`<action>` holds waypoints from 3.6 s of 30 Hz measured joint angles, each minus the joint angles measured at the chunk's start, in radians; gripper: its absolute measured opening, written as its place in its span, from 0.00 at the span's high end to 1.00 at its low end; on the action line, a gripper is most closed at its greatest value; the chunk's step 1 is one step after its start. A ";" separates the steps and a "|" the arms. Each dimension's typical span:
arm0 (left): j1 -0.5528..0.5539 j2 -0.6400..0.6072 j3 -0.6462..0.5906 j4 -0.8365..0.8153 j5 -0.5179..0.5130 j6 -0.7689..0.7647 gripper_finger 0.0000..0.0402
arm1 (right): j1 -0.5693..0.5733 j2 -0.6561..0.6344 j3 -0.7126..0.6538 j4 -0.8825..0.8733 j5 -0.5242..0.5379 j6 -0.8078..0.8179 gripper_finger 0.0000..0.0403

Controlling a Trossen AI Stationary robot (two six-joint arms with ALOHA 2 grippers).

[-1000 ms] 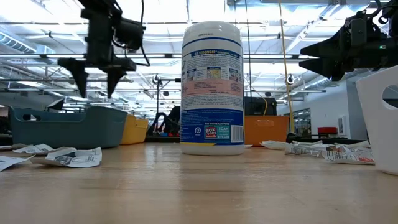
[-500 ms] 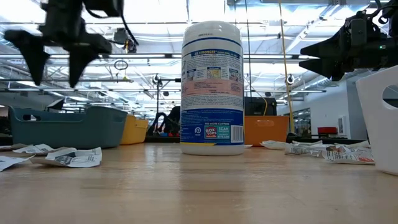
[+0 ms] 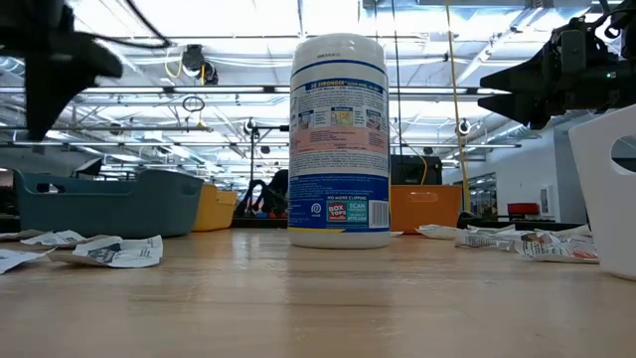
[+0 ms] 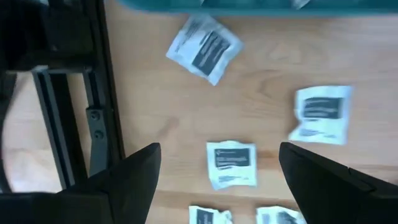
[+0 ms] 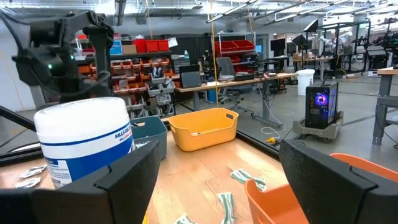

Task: Pick & Place First Aid Supplies
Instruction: Put the black pad into the yellow bin

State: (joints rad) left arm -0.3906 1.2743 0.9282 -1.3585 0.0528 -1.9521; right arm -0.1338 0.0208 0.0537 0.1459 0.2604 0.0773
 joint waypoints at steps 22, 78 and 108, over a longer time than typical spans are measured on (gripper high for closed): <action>0.041 0.092 -0.215 0.147 -0.115 -0.043 0.17 | 0.000 0.001 0.000 0.001 0.000 0.000 0.20; 0.021 0.267 -0.031 0.270 -0.133 0.125 1.00 | 0.000 0.002 0.000 0.001 0.000 0.000 0.19; 0.616 0.197 0.301 -0.146 -0.211 0.861 1.00 | 0.000 0.001 0.000 0.000 0.000 0.000 0.20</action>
State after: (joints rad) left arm 0.2256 1.4712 1.2297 -1.5045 -0.1585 -1.0906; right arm -0.1340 0.0219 0.0540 0.1463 0.2604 0.0772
